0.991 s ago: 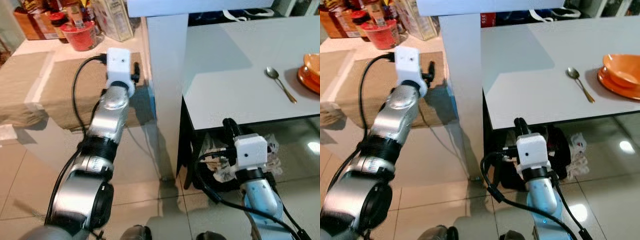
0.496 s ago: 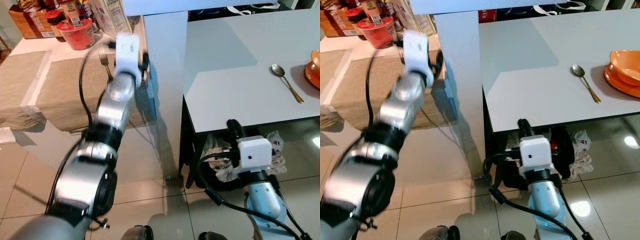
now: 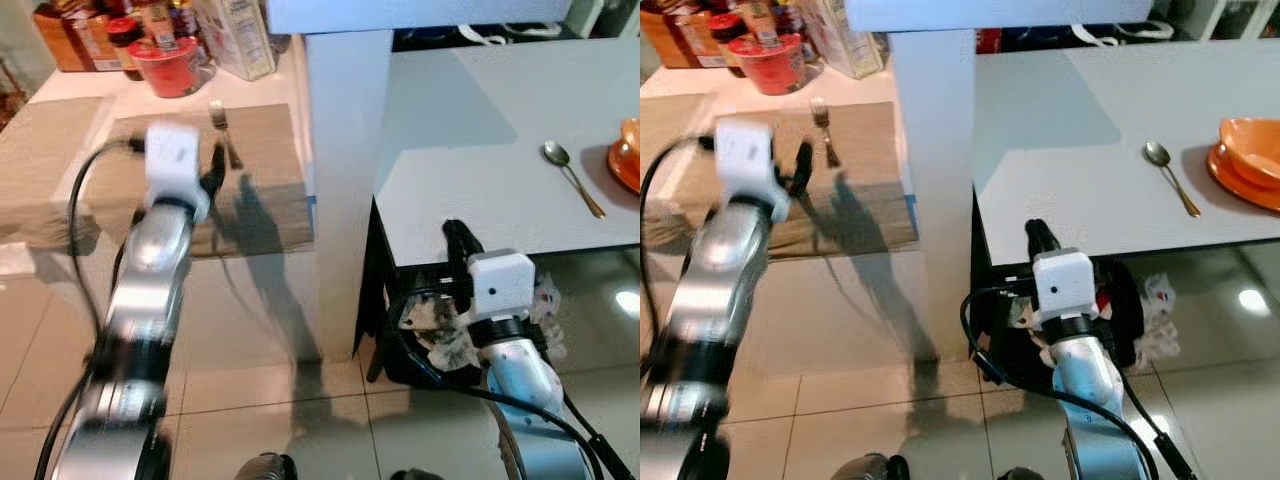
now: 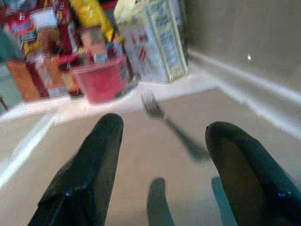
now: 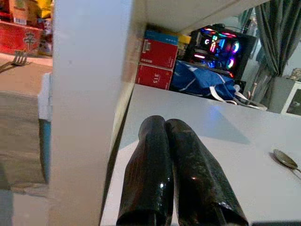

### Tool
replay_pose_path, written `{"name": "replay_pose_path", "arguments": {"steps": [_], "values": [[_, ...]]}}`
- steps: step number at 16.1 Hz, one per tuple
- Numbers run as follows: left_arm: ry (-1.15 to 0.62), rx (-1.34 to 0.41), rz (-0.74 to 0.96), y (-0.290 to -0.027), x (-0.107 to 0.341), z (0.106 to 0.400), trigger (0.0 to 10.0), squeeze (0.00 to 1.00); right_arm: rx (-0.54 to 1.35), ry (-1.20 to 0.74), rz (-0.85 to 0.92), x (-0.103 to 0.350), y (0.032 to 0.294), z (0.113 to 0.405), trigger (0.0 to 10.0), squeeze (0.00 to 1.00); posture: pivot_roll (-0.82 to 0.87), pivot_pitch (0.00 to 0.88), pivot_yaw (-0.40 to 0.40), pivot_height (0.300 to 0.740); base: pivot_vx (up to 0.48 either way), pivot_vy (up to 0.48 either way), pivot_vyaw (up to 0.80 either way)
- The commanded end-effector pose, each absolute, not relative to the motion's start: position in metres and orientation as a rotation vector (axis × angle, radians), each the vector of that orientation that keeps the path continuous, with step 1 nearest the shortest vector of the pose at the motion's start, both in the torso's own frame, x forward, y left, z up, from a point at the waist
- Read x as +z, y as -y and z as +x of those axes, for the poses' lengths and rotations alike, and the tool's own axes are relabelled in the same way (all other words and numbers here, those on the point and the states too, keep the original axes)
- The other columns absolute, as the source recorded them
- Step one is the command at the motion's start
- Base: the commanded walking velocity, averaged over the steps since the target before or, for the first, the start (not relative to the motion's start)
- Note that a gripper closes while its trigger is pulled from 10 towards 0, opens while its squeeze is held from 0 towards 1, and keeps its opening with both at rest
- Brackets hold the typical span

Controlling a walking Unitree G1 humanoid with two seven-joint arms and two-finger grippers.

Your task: Setting the table

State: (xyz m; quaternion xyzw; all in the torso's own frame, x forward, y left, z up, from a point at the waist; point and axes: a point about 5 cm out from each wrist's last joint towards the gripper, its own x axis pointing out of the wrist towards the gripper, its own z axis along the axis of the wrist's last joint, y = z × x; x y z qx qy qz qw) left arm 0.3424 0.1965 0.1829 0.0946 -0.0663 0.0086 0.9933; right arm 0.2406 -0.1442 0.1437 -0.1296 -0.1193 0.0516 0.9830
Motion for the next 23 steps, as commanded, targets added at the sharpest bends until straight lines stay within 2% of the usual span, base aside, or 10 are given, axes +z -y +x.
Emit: {"name": "replay_pose_path", "arguments": {"steps": [1, 4, 7, 9, 13, 23], "values": [[0.173, 0.009, 0.185, -0.2, 0.192, 0.338, 10.0, 0.0, 0.109, 0.23, -0.252, 0.143, 0.145, 0.243, 10.0, 0.0, -0.01, 0.023, 0.043, 0.74, 0.0, 0.0, 0.0], [0.117, -0.007, 0.176, -0.2, 0.178, 0.324, 10.0, 0.0, 0.095, 0.204, -0.237, 0.14, 0.148, 0.25, 10.0, 0.0, 0.0, 0.021, 0.031, 0.74, 0.0, 0.0, 0.53], [0.105, -0.025, 0.139, -0.184, 0.174, 0.32, 10.0, 0.0, 0.051, 0.127, -0.252, 0.131, 0.152, 0.259, 10.0, 0.0, 0.0, 0.02, 0.022, 0.74, 0.0, 0.0, 0.44], [0.095, -0.057, 0.113, -0.17, 0.171, 0.318, 10.0, 0.0, 0.074, 0.103, -0.21, 0.127, 0.15, 0.261, 10.0, 1.0, -0.01, 0.025, 0.024, 0.74, 0.0, 0.0, 0.0], [0.078, -0.081, 0.105, -0.158, 0.167, 0.316, 10.0, 0.0, 0.063, 0.104, -0.201, 0.127, 0.154, 0.261, 10.0, 1.0, -0.02, 0.025, 0.03, 0.74, 0.0, 0.0, 0.0], [0.04, -0.071, 0.118, -0.156, 0.158, 0.317, 10.0, 0.0, 0.083, 0.12, -0.212, 0.13, 0.152, 0.261, 10.0, 1.0, -0.03, 0.034, 0.038, 0.74, 0.0, 0.0, 0.0]]}}
